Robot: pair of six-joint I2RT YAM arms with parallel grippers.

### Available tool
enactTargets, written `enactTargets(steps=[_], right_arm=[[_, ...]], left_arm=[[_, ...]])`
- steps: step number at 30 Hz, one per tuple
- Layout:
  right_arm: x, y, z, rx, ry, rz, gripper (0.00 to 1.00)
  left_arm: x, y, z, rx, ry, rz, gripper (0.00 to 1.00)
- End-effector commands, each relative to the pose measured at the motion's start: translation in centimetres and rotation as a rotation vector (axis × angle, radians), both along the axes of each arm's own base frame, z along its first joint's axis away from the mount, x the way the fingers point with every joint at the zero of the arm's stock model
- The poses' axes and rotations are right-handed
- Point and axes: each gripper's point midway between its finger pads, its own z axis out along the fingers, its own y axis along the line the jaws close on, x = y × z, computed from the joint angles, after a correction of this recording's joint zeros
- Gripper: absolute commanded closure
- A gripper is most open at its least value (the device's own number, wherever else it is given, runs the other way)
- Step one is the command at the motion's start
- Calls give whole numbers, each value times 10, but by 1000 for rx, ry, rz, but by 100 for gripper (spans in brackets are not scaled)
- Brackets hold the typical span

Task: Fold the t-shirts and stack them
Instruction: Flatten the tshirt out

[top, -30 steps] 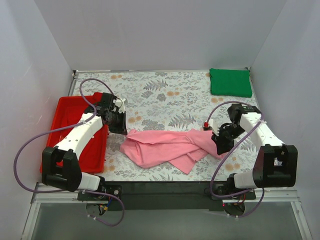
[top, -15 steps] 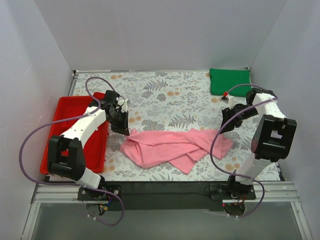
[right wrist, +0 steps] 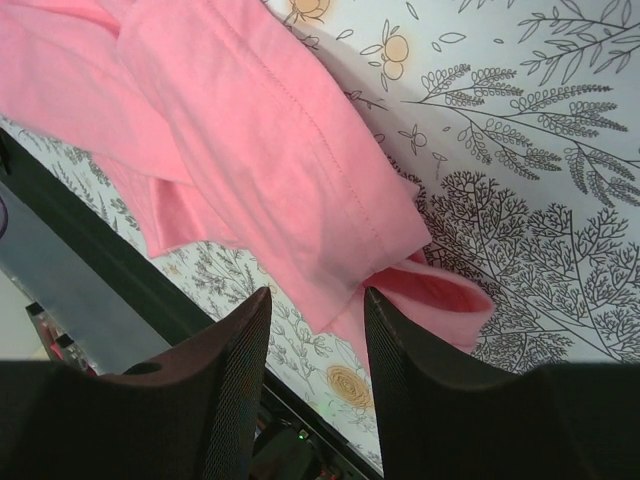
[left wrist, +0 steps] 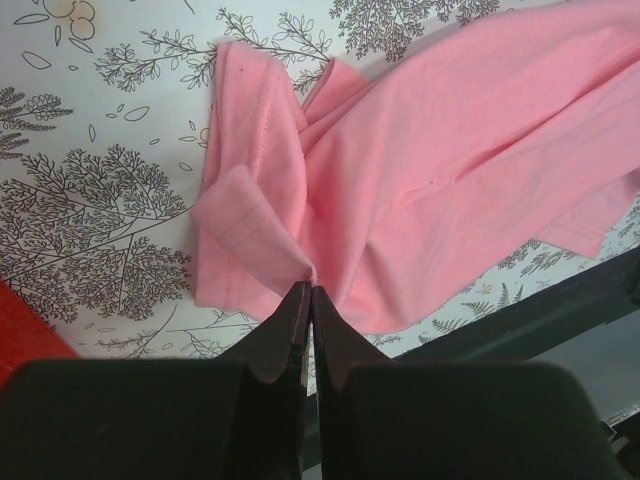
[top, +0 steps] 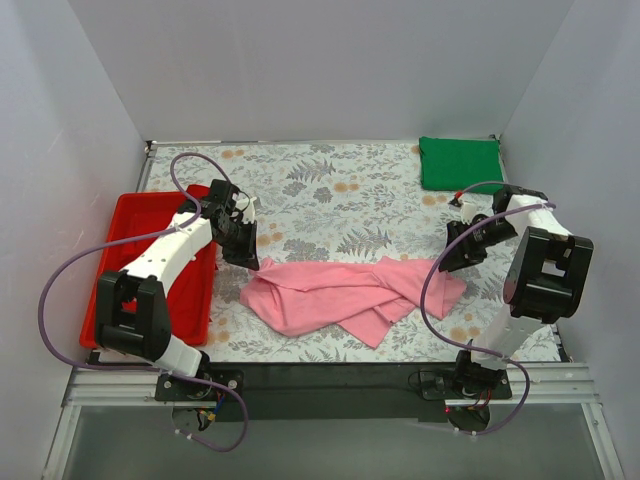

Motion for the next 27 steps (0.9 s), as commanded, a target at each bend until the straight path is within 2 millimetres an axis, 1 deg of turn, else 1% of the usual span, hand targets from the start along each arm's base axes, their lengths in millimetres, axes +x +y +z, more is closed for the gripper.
enactTargets(steps=[1, 14, 24, 25, 27], right_arm=[[5, -5, -1, -27, -3, -41, 52], [11, 4, -10, 23, 6, -58, 53], [20, 20, -2, 86, -6, -42, 57], [21, 21, -2, 89, -4, -42, 62], [21, 22, -2, 91, -1, -41, 76]], left_arm=[[7, -3, 15, -27, -50, 5, 100], [5, -3, 15, -28, -52, 6, 100], [4, -3, 14, -30, -53, 12, 100], [3, -3, 14, -31, -52, 13, 100], [5, -6, 18, -45, -55, 10, 100]])
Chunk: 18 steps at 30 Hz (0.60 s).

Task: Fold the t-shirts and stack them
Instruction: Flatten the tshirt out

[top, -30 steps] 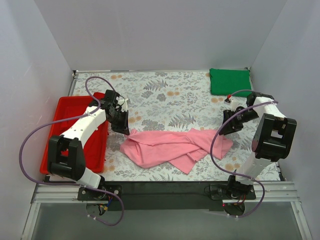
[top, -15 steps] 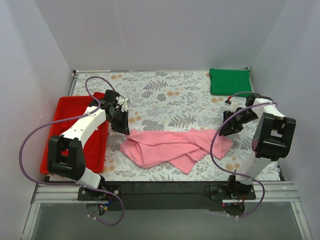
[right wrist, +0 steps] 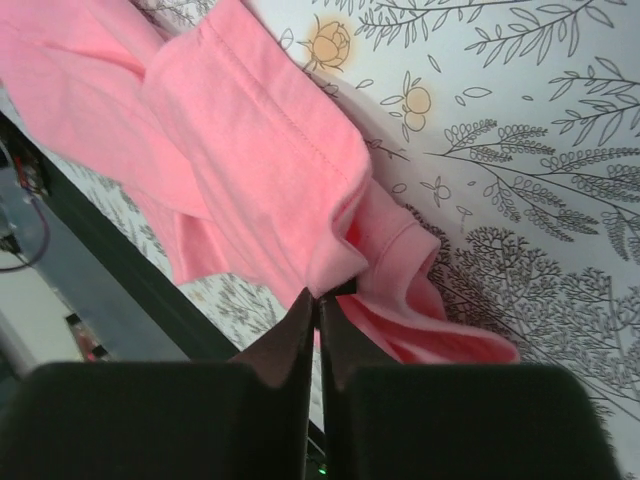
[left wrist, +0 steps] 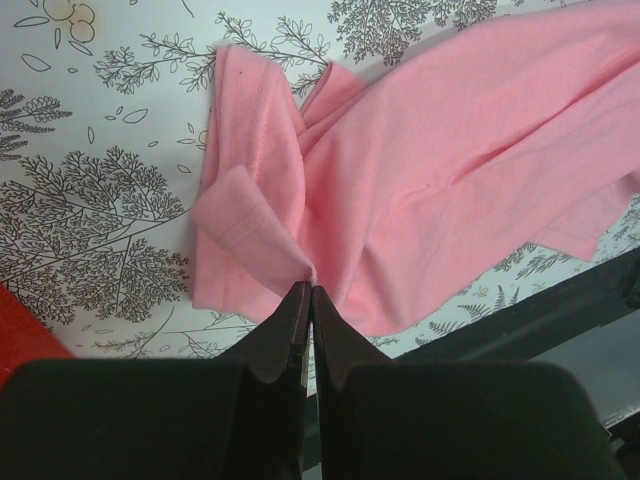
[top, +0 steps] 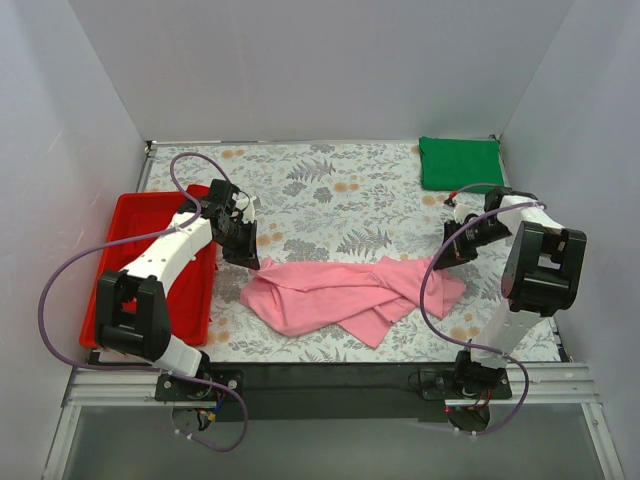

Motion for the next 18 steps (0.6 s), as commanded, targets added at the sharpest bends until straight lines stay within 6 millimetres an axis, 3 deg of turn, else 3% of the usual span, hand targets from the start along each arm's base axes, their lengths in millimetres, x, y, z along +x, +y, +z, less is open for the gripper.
enactTargets(steps=[1, 4, 7, 9, 10, 13, 16, 18], right_arm=[[14, 4, 12, 28, -42, -3, 98], [18, -2, 25, -9, -111, 14, 99], [18, -12, 42, -43, -200, 36, 99], [22, -25, 52, -74, -267, 56, 99], [20, -31, 56, -94, -280, 60, 99], [16, -47, 60, -130, -308, 83, 99], [12, -52, 60, -146, -315, 118, 99], [10, -52, 61, -146, -313, 130, 99]], left_arm=[[6, -7, 21, -49, -56, 1, 100], [12, -16, 35, -102, -70, 33, 100], [9, -34, 34, -103, -54, 10, 100], [-10, -62, 28, -110, -41, -95, 100], [-34, -81, 20, -130, 2, -184, 100], [-77, -107, 6, -178, 67, -417, 100], [-95, -103, -9, -120, 80, -534, 92], [-90, -102, -1, -116, 32, -552, 76]])
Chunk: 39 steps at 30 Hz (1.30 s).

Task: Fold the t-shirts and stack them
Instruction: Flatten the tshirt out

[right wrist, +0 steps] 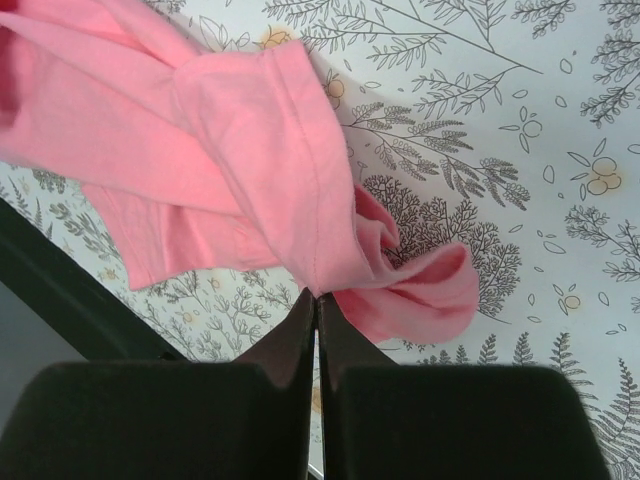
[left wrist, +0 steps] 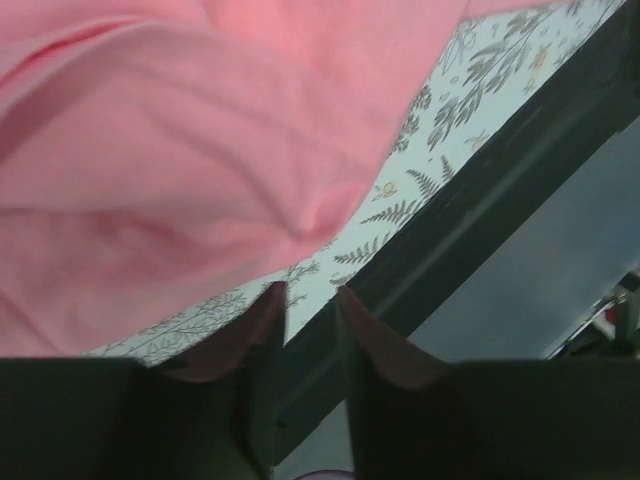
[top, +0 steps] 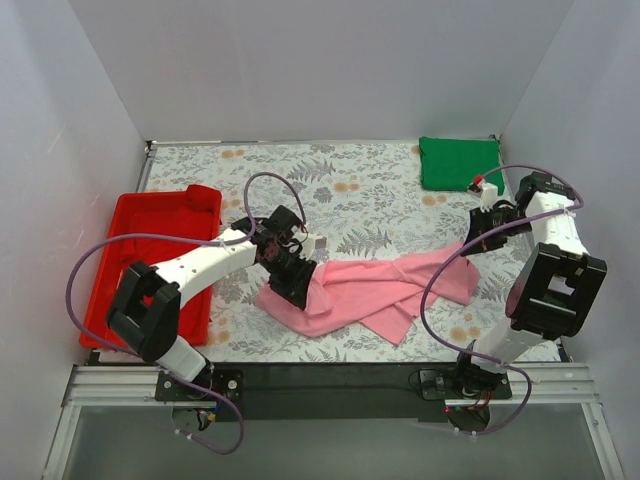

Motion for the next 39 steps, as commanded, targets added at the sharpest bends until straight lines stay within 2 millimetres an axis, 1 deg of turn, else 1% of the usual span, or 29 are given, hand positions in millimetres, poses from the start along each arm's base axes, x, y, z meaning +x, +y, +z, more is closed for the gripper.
enactTargets(steps=[1, 2, 3, 4, 5, 6, 7, 8, 9, 10, 12, 13, 15, 16, 17, 18, 19, 20, 21, 22, 23, 24, 25, 26, 28, 29, 33, 36, 39], right_arm=[[-6, -2, 8, -24, -22, 71, 99], [-6, -2, 8, -22, -19, 73, 99], [-3, -3, 10, -27, -28, 74, 99], [0, -5, 10, -31, -30, 76, 99], [1, -6, 11, -36, -36, 77, 99], [5, -8, 13, -49, -44, 77, 99], [6, -9, 14, -53, -47, 78, 99], [9, -10, 16, -55, -56, 77, 99], [11, -10, 18, -53, -62, 76, 99], [12, -10, 19, -51, -67, 75, 99], [13, -9, 19, -47, -60, 75, 99], [13, -9, 19, -46, -57, 75, 99], [13, -9, 16, -38, -46, 72, 99], [12, -9, 16, -35, -42, 72, 99], [11, -7, 15, -27, -37, 74, 99], [11, -7, 14, -24, -33, 73, 99], [11, -6, 14, -20, -31, 75, 99], [10, -6, 12, -16, -26, 73, 99], [10, -5, 12, -9, -23, 71, 99], [10, -4, 11, -4, -19, 70, 99], [9, -3, 11, 3, -18, 69, 99], [9, -1, 12, 13, -17, 68, 99], [9, -1, 12, 18, -19, 67, 99], [10, 0, 13, 20, -21, 67, 99], [9, 2, 13, 38, -18, 65, 99], [9, 4, 12, 45, -16, 66, 99], [8, 9, 13, 77, -12, 64, 99], [7, 10, 12, 80, -12, 69, 99], [5, 10, 11, 80, -14, 76, 99]], left_arm=[[5, 4, 13, -27, -75, -60, 68], [13, 3, 27, -55, -142, -59, 55], [18, 2, 36, -76, -182, -66, 49], [25, 3, 47, -109, -219, -60, 47], [24, 0, 64, -189, -232, -74, 46], [31, 1, 77, -232, -265, -86, 46], [44, 11, 85, -257, -285, -51, 46], [43, 10, 95, -318, -286, -68, 47], [48, 13, 98, -331, -314, -81, 51], [52, 16, 99, -342, -382, -157, 52], [42, 12, 112, -429, -485, -302, 53], [43, 9, 119, -474, -618, -445, 52], [33, 1, 127, -539, -747, -608, 53], [23, -12, 124, -543, -817, -725, 55], [23, -18, 117, -514, -917, -879, 55], [23, -21, 107, -471, -967, -991, 55], [12, -30, 92, -462, -937, -1111, 57], [14, -36, 83, -451, -980, -1251, 57], [11, -40, 76, -447, -956, -1316, 57], [-3, -40, 65, -437, -875, -1397, 57], [2, -52, 54, -442, -827, -1464, 57], [-5, -60, 50, -452, -791, -1511, 57], [-6, -61, 42, -443, -739, -1534, 57], [0, -68, 34, -440, -716, -1552, 57], [2, -75, 21, -439, -709, -1613, 57], [8, -75, 10, -406, -699, -1639, 58], [13, -73, -18, -358, -681, -1731, 59], [17, -72, -35, -332, -667, -1750, 57], [21, -75, -42, -329, -683, -1746, 57]])
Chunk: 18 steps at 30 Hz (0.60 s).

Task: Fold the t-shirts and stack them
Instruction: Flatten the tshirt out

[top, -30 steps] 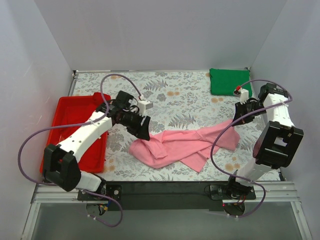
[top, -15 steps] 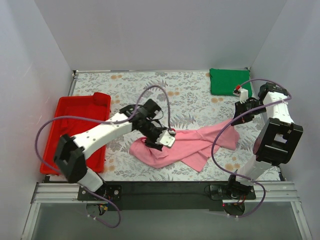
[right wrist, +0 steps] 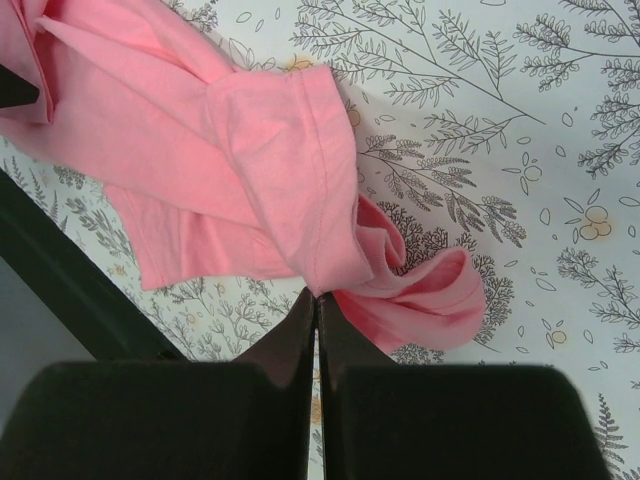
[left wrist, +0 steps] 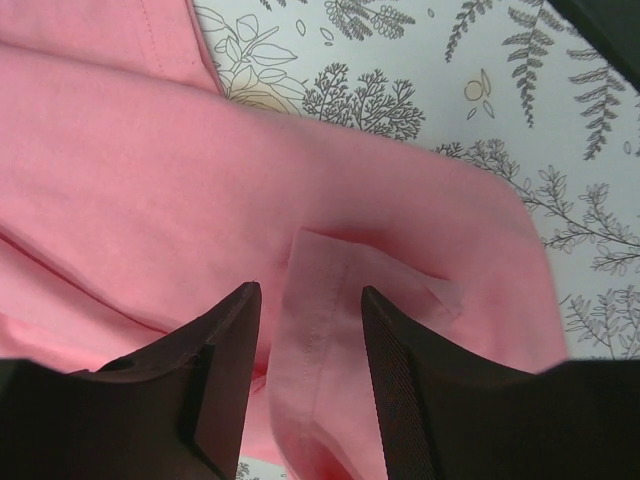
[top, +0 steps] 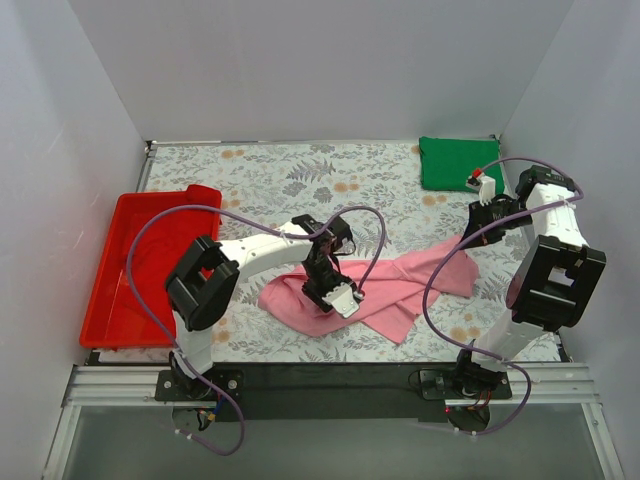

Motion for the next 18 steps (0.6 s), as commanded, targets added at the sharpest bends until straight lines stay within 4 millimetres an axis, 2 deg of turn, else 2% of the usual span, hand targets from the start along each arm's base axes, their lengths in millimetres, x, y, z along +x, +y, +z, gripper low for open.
enactTargets(steps=[1, 7, 12, 18], right_arm=[[-6, 7, 1, 41, 11, 10, 99], [-9, 9, -3, 47, 23, 15, 99], [-9, 8, -4, 52, 29, 12, 99], [-8, 8, -5, 48, 33, 12, 99]], left_arm=[[8, -8, -6, -42, -57, -54, 56], [0, -12, -13, -45, -42, -85, 55], [-15, -2, -29, -3, -9, -113, 57], [-27, 15, -39, 45, 17, -120, 65]])
